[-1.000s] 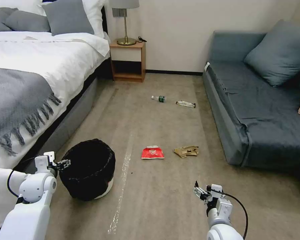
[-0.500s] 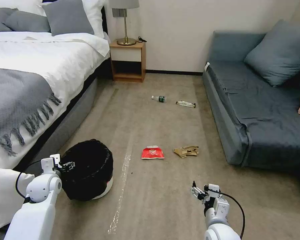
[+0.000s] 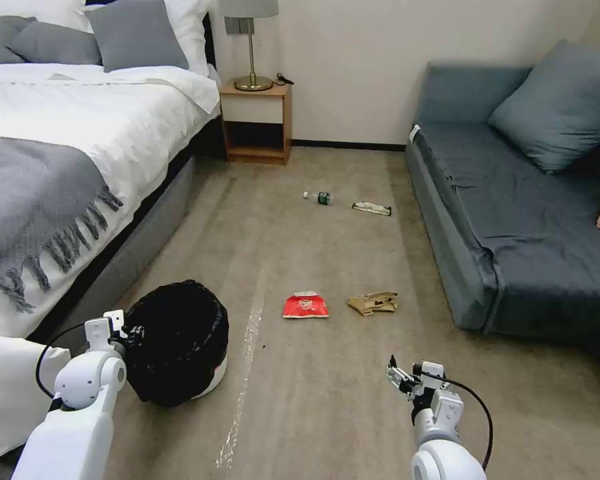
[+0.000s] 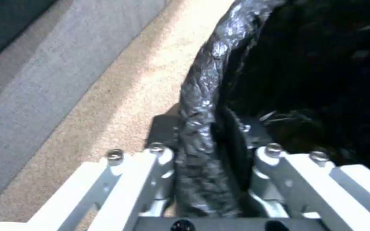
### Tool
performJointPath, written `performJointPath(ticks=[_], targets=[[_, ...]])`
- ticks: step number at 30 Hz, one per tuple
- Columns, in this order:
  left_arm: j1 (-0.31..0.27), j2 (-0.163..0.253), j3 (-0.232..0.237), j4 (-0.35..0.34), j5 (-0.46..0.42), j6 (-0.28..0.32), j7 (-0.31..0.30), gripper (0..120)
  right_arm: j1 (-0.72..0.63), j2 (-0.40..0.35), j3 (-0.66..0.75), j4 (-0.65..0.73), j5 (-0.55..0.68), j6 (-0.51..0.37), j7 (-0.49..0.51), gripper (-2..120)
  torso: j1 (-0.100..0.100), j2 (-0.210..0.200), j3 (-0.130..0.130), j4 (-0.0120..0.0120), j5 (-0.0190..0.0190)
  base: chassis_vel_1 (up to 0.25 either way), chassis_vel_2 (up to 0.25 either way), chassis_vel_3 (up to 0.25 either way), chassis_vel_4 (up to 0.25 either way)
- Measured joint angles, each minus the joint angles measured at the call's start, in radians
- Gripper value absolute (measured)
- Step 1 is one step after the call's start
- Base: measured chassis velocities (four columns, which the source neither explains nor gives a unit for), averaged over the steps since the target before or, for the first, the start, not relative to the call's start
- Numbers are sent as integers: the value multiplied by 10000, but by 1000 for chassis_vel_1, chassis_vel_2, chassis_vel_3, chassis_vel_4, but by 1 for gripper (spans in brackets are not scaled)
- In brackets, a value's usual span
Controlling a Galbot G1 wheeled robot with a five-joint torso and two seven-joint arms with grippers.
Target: Pick up the trash bin, then pick up the garbage on the floor and place it into the trash bin.
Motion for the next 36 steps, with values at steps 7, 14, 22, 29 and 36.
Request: performJointPath(ticks=[7, 14, 22, 29, 36], targets=[[405, -142, -151, -453, 286, -259, 191, 10, -58, -19, -83, -20, -13, -11, -31, 100, 0, 0, 1, 0, -6, 0, 0, 0, 0], [867, -291, -292, -1292, 350, -372, 212, 8, -85, -87, -138, -9, -3, -14, -53, 100, 0, -1, 2, -3, -13, 0, 0, 0, 0], [1478, -482, -487, -2457, 457, -485, 140, 4, -107, -174, -180, 79, 73, -22, -117, 100, 0, 0, 2, -2, -4, 0, 0, 0, 0], [2265, -681, -745, -3532, 675, -626, 114, 4, -190, -204, -227, 252, 251, -37, -123, 100, 0, -1, 2, -1, -4, 0, 0, 0, 0], [2870, -959, -816, -4341, 958, -836, 106, 4, -228, -226, -243, 465, 532, -70, -157, 100, 0, 0, 2, -1, -3, 0, 0, 0, 0]])
